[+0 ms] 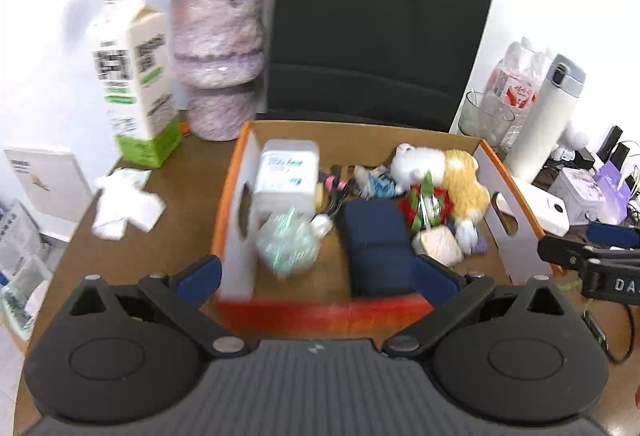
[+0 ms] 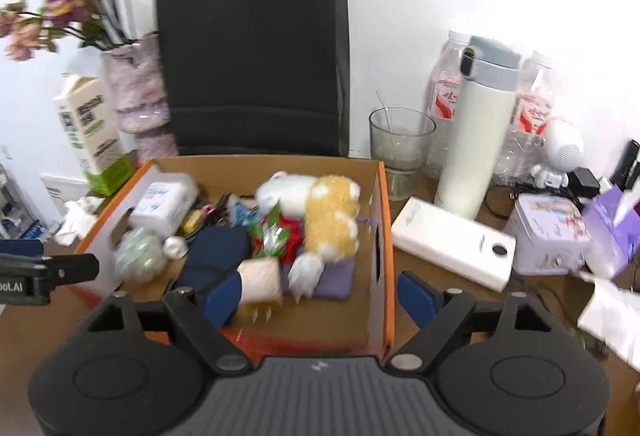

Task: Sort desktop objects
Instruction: 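Withdraw both tools from the box back over the table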

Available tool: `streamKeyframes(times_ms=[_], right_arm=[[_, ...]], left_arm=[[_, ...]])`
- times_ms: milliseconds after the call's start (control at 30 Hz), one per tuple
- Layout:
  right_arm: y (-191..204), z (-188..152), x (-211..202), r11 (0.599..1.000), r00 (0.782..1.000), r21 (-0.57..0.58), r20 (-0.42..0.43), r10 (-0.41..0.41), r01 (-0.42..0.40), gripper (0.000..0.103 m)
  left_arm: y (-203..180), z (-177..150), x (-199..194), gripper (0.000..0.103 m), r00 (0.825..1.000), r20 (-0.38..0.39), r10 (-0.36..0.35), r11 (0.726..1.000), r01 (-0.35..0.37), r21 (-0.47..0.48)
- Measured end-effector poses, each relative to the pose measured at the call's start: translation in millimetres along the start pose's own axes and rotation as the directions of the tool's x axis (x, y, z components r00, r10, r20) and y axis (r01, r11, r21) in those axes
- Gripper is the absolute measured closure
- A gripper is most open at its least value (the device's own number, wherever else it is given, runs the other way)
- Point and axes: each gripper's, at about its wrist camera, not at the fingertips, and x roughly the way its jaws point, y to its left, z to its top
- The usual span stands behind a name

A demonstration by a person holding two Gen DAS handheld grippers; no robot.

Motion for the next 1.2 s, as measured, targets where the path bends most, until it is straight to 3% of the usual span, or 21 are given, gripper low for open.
streamKeyframes(times_ms=[200, 333, 467, 633, 700, 800, 933, 1200], right_arm=[[14.5, -65.5, -66.5, 0.999, 0.993, -0.031, 0.117, 0.018, -0.015, 0.018], [21.9, -123.0, -111.1, 0.999, 0.976, -0.043, 0.213, 0.039, -0.030, 0.017], [29.5, -192.3, -142.2, 0.999, 0.961, -0.021, 0.272, 0.039, -0.034, 0.016], [39.7, -261.4, -158.2, 0.999, 0.971, 0.020, 0.239, 0.025, -0.031, 0.017], [44.9, -281.7, -169.1, 0.999, 0.968, 0.033, 0.252, -0.004, -0.004, 0.016], [44.8, -306.2, -179.5, 0.996, 0.969, 0.080, 0.245, 0.015, -0.036, 0.016], [53.3, -327.1, -182.2, 0.999, 0.975, 0.050, 0.223, 0.004, -0.015, 0.016], [58.5, -332.3, -186.3, 1.000, 0.975, 0.025, 0.224, -0.003, -0.002, 0.016]], left_arm=[[-1.7, -72.5, -51.5, 0.000, 0.997, 0.065, -0.033, 0.999, 0.033, 0.005], [2.5, -130.7, -84.0, 0.000, 0.988, 0.152, 0.035, 0.999, -0.028, -0.045], [4.1, -198.5, -116.3, 0.000, 0.969, 0.238, 0.060, 0.996, -0.041, -0.081], [-8.2, -270.6, -145.3, 0.000, 0.962, 0.271, 0.021, 0.999, -0.009, -0.047], [-11.3, -291.8, -147.4, 0.000, 0.969, 0.248, 0.016, 1.000, -0.010, -0.023], [-11.2, -313.4, -152.7, 0.000, 0.970, 0.244, 0.016, 1.000, -0.018, 0.007], [-9.8, -324.7, -159.1, 0.000, 0.967, 0.253, 0.002, 1.000, 0.001, -0.012], [-17.5, -329.4, -157.9, 0.000, 0.971, 0.239, -0.023, 1.000, 0.019, 0.019]])
